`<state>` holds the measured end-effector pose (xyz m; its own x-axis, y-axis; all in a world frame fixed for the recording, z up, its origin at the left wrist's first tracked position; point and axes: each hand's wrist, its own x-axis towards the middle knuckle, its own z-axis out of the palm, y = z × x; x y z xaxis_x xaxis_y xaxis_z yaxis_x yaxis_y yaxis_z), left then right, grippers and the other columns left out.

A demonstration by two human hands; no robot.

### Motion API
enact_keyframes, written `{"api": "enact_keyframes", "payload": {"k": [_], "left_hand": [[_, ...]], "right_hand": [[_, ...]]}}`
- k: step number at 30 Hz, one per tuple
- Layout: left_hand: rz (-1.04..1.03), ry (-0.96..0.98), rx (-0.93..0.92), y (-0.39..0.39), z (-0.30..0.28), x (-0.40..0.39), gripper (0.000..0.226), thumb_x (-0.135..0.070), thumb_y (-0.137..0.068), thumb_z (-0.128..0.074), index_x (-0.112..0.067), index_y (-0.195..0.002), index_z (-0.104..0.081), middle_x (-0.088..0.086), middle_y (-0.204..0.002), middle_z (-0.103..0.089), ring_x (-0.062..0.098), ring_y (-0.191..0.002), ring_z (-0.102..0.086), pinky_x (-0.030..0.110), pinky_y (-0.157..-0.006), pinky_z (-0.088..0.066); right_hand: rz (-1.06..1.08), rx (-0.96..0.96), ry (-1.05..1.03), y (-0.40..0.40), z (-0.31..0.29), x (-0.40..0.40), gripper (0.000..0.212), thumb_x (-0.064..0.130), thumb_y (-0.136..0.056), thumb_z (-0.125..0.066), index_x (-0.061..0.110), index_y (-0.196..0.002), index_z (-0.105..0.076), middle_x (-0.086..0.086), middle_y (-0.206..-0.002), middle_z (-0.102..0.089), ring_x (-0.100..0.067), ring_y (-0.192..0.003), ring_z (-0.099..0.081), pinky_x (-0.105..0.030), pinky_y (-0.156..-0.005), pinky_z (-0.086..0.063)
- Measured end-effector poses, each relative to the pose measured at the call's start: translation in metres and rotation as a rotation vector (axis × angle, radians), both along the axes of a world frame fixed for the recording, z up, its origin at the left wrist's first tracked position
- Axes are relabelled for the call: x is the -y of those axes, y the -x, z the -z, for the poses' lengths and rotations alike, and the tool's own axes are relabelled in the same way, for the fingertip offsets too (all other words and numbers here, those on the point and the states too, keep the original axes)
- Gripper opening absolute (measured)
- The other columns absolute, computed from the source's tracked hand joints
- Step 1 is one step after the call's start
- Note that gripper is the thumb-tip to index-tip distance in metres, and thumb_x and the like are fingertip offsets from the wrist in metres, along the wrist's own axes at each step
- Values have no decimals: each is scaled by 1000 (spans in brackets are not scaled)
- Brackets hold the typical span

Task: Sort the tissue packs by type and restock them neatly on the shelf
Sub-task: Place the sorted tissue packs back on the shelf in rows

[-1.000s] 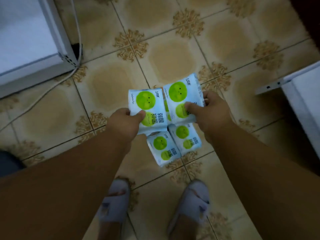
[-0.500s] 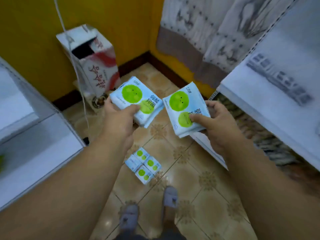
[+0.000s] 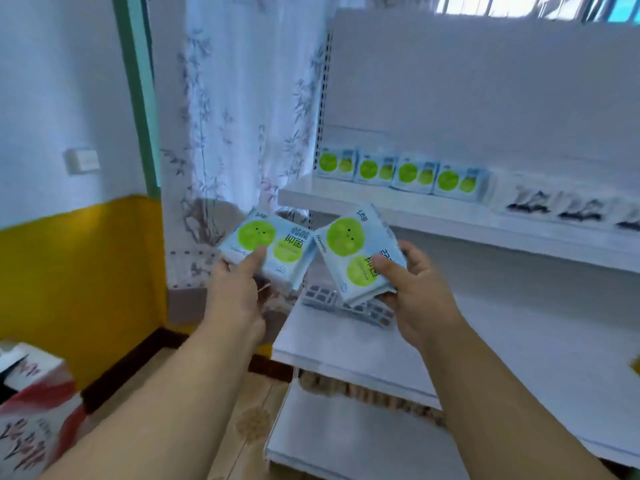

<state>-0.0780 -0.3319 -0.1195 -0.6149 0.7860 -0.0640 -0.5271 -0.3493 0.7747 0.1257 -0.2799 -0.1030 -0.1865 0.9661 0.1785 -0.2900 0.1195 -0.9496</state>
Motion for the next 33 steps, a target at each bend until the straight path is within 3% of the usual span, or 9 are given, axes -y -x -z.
{"api": "enact_keyframes", "payload": {"k": [8, 14, 17, 20, 23, 26, 29, 31, 33], "left_hand": [[56, -104, -39, -59, -63, -109, 27, -3, -86, -69, -21, -98, -52, 9, -97, -69, 22, -73, -68, 25, -52, -53], [114, -91, -117, -29, -77, -186, 52, -4, -81, -74, -5, -127, -51, 20, -116, -67, 32, -84, -69, 30, -58, -56], [160, -82, -190, -4, -89, -231, 50, -2, -80, -74, -1, -125, -52, 21, -114, -67, 32, -89, -68, 32, -65, -57], [199, 24, -417, 19, -101, -275, 39, -4, -78, -77, -6, -110, -55, 13, -101, -64, 22, -82, -62, 35, -80, -53], [239, 166, -700, 43, -110, -318, 41, -9, -73, -83, -7, -105, -57, 14, -106, -66, 29, -93, -63, 44, -93, -53], [234, 238, -970, 59, -113, -354, 58, -11, -69, -87, -15, -113, -50, 6, -99, -66, 26, -89, -66, 42, -85, -56], [225, 257, -1193, 70, -107, -378, 69, -13, -69, -87, -28, -121, -43, -1, -96, -64, 19, -82, -66, 33, -68, -56], [215, 300, -1280, 77, -102, -391, 67, -18, -69, -85, -26, -123, -45, 1, -101, -65, 22, -84, -68, 40, -74, -60], [203, 338, -1350, 81, -101, -399, 61, -22, -70, -83, -21, -120, -48, 3, -102, -66, 23, -86, -67, 41, -79, -58]], "right_hand": [[82, -8, -134, -54, -64, -89, 24, 5, -86, -71, 14, -106, -60, -5, -96, -74, -20, -80, -71, -32, -64, -57], [110, 25, -174, -38, -82, -159, 29, 7, -85, -73, 24, -104, -59, 2, -90, -76, -17, -80, -72, -34, -72, -56], [131, 64, -188, -21, -87, -199, 33, 7, -83, -75, 21, -107, -59, 0, -88, -76, -17, -80, -73, -34, -72, -54], [210, 168, -195, -7, -93, -239, 39, 8, -79, -78, 20, -111, -57, 0, -88, -76, -13, -77, -72, -30, -69, -50], [257, 294, -190, 2, -102, -278, 41, 7, -79, -79, 19, -110, -56, -4, -93, -74, -16, -79, -72, -31, -71, -55], [311, 493, -234, 8, -109, -312, 39, 9, -78, -80, 22, -107, -56, -5, -96, -72, -19, -82, -70, -35, -76, -58], [334, 707, -272, 8, -118, -335, 37, 8, -79, -78, 24, -104, -57, -2, -89, -69, -15, -73, -66, -27, -60, -56], [309, 817, -270, 7, -127, -348, 38, 7, -78, -77, 25, -105, -58, -3, -88, -67, -15, -70, -63, -23, -50, -50], [300, 958, -298, 8, -139, -360, 40, 6, -76, -78, 25, -106, -59, -4, -91, -68, -16, -72, -63, -25, -55, -52]]}}
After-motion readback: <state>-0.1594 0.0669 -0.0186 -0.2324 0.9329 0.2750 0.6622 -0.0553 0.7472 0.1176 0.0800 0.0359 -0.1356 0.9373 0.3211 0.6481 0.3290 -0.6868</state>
